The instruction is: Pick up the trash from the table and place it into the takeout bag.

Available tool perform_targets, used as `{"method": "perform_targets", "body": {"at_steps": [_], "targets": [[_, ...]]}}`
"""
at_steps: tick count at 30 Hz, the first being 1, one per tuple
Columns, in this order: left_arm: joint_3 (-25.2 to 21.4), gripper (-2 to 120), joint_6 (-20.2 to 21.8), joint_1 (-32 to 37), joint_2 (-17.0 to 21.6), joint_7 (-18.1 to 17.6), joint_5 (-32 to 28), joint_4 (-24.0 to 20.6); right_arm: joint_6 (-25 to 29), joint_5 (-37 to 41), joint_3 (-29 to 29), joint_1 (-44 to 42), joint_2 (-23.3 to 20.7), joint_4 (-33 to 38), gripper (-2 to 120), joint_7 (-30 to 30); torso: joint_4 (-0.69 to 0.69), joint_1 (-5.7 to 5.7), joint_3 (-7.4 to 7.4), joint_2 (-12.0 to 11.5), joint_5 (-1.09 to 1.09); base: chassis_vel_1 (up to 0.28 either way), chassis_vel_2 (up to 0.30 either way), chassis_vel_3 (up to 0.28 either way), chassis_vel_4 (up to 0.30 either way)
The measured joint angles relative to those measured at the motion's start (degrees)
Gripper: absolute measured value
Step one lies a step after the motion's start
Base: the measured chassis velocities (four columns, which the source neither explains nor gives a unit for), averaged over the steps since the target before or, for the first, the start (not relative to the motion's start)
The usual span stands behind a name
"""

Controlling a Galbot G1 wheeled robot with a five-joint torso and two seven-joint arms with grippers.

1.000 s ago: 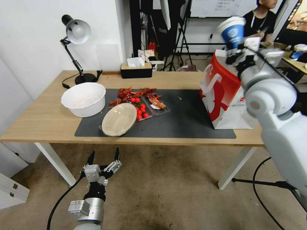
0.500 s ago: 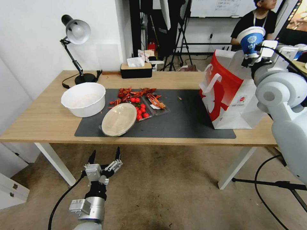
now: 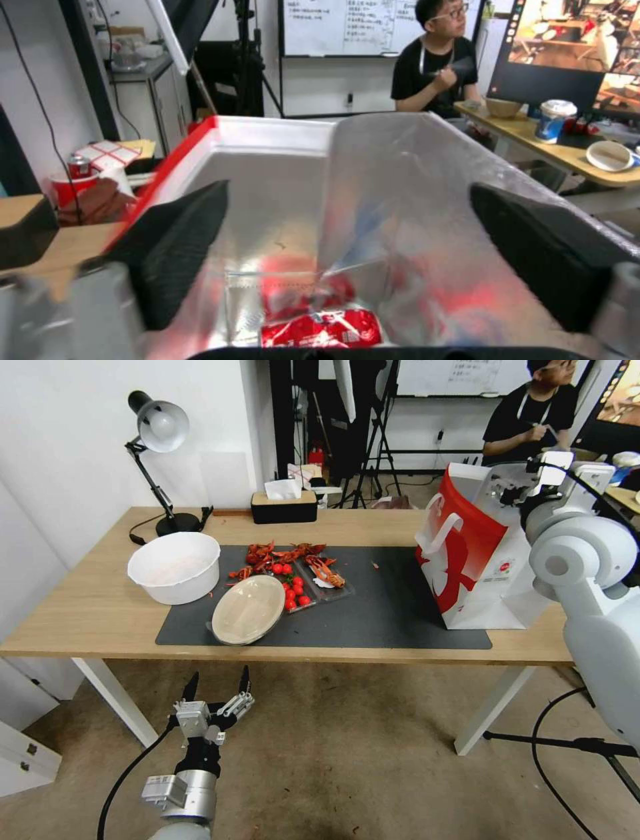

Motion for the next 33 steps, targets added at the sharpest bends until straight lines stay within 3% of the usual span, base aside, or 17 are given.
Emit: {"method": "perform_targets", "body": {"at_steps": [13, 18, 21, 25, 33], "targets": [[-0.13, 100, 0.08, 0.25, -0.09, -0.05, 0.05, -0.5, 4.95, -3.78, 0.06, -3.06, -0.1, 3.03, 100, -4.82, 0.0, 0.0, 0.0, 0.0, 0.0, 0.0, 0.0, 0.0, 0.0], [-0.13, 100, 0.07, 0.42, -0.13, -0.08, 0.08, -0.8, 10.89, -6.11, 1.05, -6.21, -0.59, 4.92, 100, -10.29, 0.0, 0.0, 0.0, 0.0, 0.0, 0.0, 0.0, 0.0, 0.0], [-0.14, 100, 0.05, 0.47, -0.2, -0.08, 0.12, -0.98, 18.97, -8.08, 2.08, -9.91, -0.95, 6.15, 100, -16.75, 0.0, 0.0, 0.0, 0.0, 0.0, 0.0, 0.0, 0.0, 0.0], [-0.15, 100, 0.0, 0.49, -0.25, -0.07, 0.15, -0.99, 24.57, -9.43, 3.24, -14.43, -0.84, 7.48, 100, -23.67, -0.01, 0.0, 0.0, 0.0, 0.0, 0.0, 0.0, 0.0, 0.0], [-0.13, 100, -0.18, 0.33, -0.27, -0.05, 0.03, -0.89, 29.37, -10.75, 4.51, -21.73, 0.49, 10.25, 100, -30.51, 0.0, 0.0, 0.0, 0.0, -0.01, 0.0, 0.0, 0.0, 0.0]]}}
